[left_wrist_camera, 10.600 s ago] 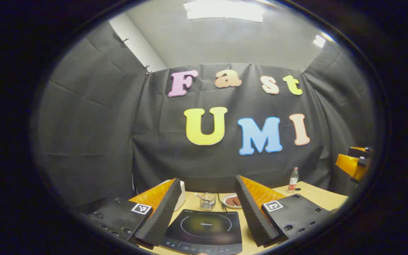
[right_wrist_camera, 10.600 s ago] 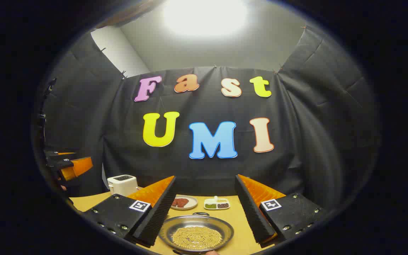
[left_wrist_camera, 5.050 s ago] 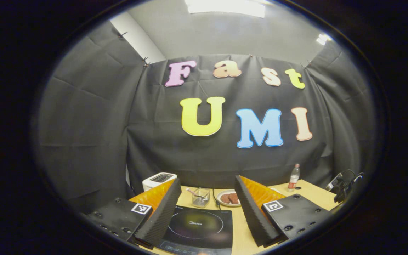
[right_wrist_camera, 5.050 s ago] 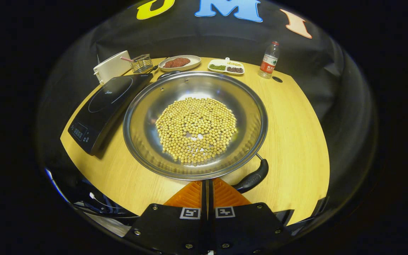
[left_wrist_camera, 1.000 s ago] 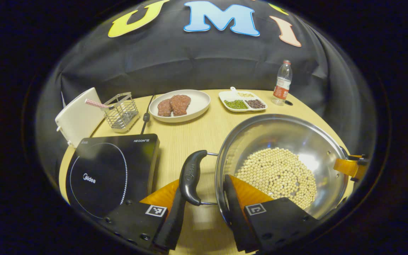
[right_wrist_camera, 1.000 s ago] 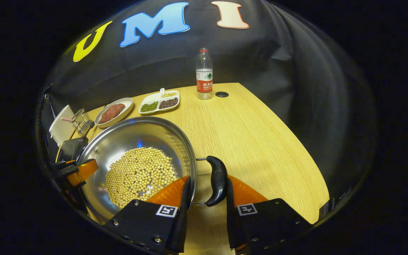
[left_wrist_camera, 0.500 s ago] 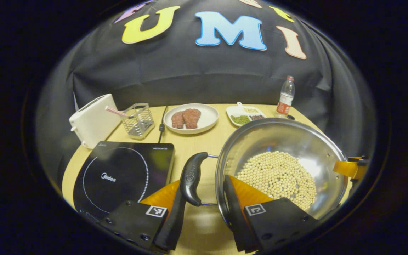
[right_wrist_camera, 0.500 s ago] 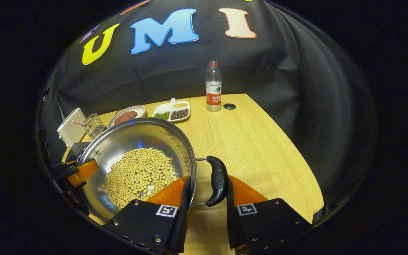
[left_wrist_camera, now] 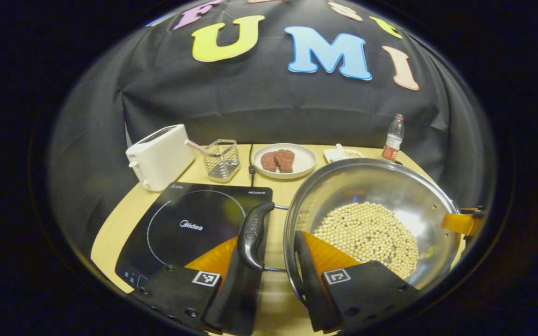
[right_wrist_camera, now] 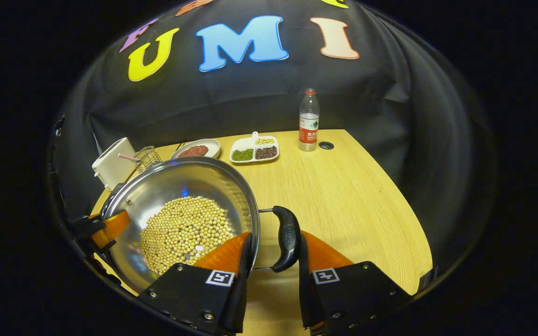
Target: First push the handle of the pot to place it horizontally, then grasp the pot with both hands and set it on the induction cooktop.
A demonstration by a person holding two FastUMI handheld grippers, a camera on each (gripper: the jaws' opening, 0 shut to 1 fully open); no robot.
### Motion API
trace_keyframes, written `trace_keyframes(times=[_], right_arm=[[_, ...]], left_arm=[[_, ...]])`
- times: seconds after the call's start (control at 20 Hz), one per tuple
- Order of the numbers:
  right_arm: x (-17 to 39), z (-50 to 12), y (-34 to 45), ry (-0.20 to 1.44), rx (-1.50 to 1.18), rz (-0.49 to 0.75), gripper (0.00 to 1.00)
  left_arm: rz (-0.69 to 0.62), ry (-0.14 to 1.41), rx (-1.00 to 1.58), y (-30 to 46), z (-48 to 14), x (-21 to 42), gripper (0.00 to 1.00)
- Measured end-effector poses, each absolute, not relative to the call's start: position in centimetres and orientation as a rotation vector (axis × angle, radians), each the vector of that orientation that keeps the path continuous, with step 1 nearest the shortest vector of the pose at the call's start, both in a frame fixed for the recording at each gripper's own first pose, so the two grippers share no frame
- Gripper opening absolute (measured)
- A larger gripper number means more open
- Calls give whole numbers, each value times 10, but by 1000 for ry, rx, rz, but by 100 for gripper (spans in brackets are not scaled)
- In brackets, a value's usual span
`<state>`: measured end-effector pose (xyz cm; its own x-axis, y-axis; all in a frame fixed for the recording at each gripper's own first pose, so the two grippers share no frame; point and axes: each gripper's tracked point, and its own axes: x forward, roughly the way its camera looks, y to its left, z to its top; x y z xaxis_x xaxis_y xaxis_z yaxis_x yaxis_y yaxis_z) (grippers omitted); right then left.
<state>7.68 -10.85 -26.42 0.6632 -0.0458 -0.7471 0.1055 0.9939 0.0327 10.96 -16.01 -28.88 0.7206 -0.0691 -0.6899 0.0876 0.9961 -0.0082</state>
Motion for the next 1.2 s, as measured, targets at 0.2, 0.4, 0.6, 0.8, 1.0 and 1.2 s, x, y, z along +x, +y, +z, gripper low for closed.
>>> trace_keyframes(times=[0.2,0.4,0.6,0.8,1.0,1.2], right_arm=[[77,-260,-70,833,66,-83,46],[80,-255,-30,821,60,-81,46],[84,-254,7,818,55,-85,46],[88,-259,41,830,59,-96,46],[99,-264,72,826,49,-109,46],[110,-272,100,833,54,-118,46]], left_arm=[[-77,760,19,-120,-288,110,66],[-66,761,8,-78,-289,114,66],[-65,758,12,-40,-291,121,66],[-70,765,20,-6,-297,133,66],[-75,772,21,25,-306,148,62],[-81,784,33,51,-317,167,66]])
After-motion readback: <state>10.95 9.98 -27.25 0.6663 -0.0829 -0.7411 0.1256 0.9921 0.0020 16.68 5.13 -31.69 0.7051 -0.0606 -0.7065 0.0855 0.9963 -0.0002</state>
